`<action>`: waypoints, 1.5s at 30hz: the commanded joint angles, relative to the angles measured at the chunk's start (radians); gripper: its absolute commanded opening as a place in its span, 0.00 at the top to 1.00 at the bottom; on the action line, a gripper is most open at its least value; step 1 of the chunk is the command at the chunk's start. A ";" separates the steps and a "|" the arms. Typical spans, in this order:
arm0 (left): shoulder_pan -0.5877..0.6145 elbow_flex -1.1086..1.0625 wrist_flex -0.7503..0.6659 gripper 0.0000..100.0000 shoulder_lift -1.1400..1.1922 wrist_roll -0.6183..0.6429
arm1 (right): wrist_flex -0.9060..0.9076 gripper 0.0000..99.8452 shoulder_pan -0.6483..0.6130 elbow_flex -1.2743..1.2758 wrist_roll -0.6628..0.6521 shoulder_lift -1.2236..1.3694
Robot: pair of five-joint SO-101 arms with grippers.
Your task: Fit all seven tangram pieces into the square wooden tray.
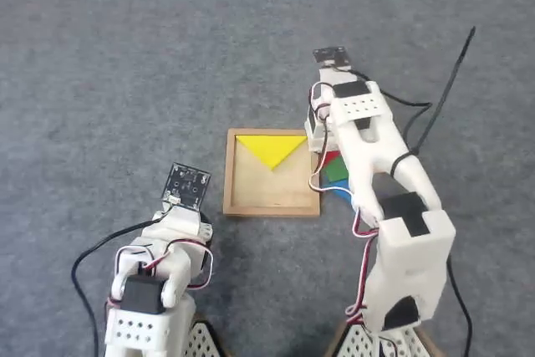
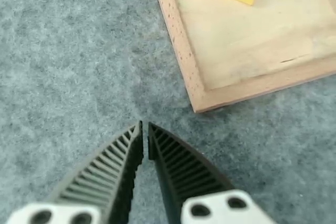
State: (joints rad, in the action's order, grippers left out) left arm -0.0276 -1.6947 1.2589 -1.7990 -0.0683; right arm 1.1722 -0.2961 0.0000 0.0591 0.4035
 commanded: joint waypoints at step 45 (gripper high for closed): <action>0.005 0.010 0.003 0.98 -0.018 -0.003 | 0.101 0.83 0.007 -0.334 -0.037 0.150</action>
State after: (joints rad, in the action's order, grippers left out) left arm -0.0276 -1.6947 1.2589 -1.7990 -0.0683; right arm 1.2612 -0.2946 -0.3053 0.0299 0.6521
